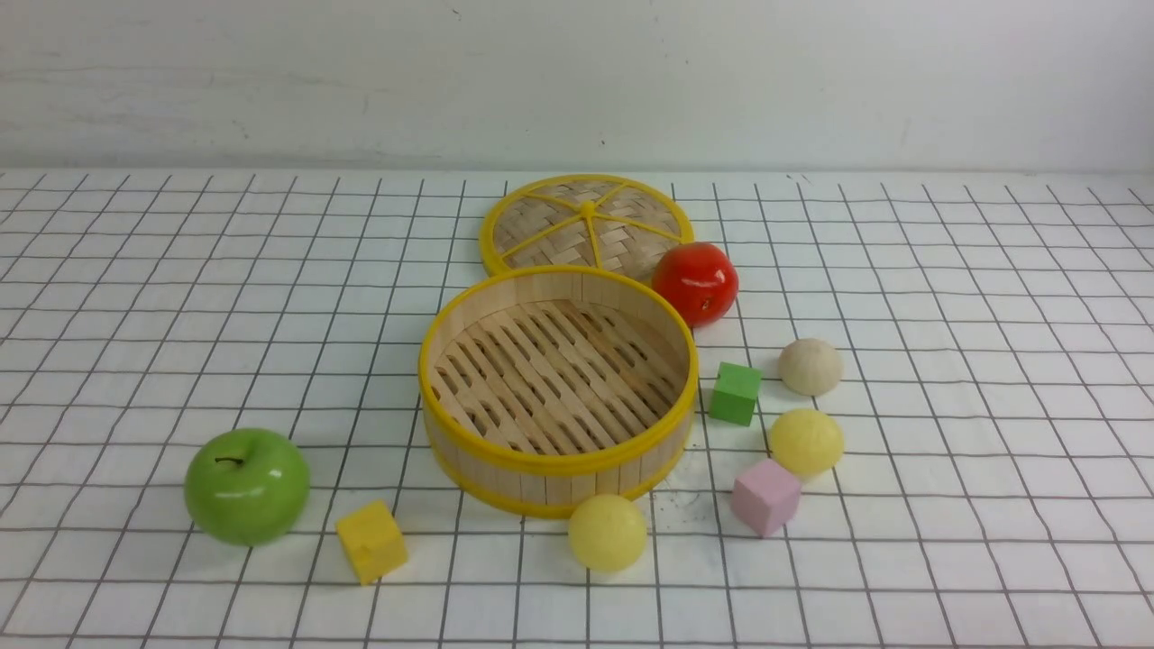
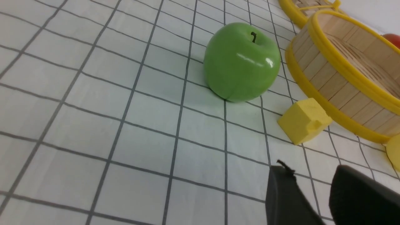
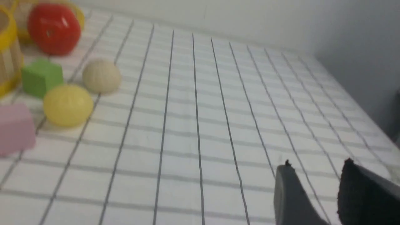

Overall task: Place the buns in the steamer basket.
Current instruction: Use the right arm to grab a steamed stuffed bun

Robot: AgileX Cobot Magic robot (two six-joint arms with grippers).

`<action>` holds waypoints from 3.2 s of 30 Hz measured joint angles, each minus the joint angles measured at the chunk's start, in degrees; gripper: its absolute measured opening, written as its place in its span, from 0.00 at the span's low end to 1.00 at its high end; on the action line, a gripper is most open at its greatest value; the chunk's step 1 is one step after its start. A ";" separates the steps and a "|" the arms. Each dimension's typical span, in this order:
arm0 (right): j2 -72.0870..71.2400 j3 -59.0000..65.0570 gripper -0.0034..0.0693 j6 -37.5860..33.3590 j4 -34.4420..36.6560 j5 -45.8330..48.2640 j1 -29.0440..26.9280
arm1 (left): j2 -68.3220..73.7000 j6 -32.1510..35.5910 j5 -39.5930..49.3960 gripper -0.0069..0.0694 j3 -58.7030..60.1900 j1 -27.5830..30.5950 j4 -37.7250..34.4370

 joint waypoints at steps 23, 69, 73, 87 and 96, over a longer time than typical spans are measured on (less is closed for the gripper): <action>5.35 -22.02 0.38 26.90 3.13 -22.66 0.00 | 0.00 0.00 0.00 0.40 0.00 0.00 0.00; 101.73 -83.34 0.38 8.22 8.47 36.43 20.13 | 0.00 0.00 0.00 0.40 0.00 0.00 0.00; 106.64 -86.38 0.38 8.22 8.25 34.17 20.24 | 0.00 0.00 0.00 0.40 0.00 0.00 0.00; 118.90 -90.93 0.38 14.66 1.32 31.02 20.24 | 0.00 0.00 0.00 0.40 0.00 0.00 0.00; 119.43 -91.29 0.38 22.26 -0.48 27.60 20.24 | 0.00 0.00 0.00 0.40 0.00 0.00 0.00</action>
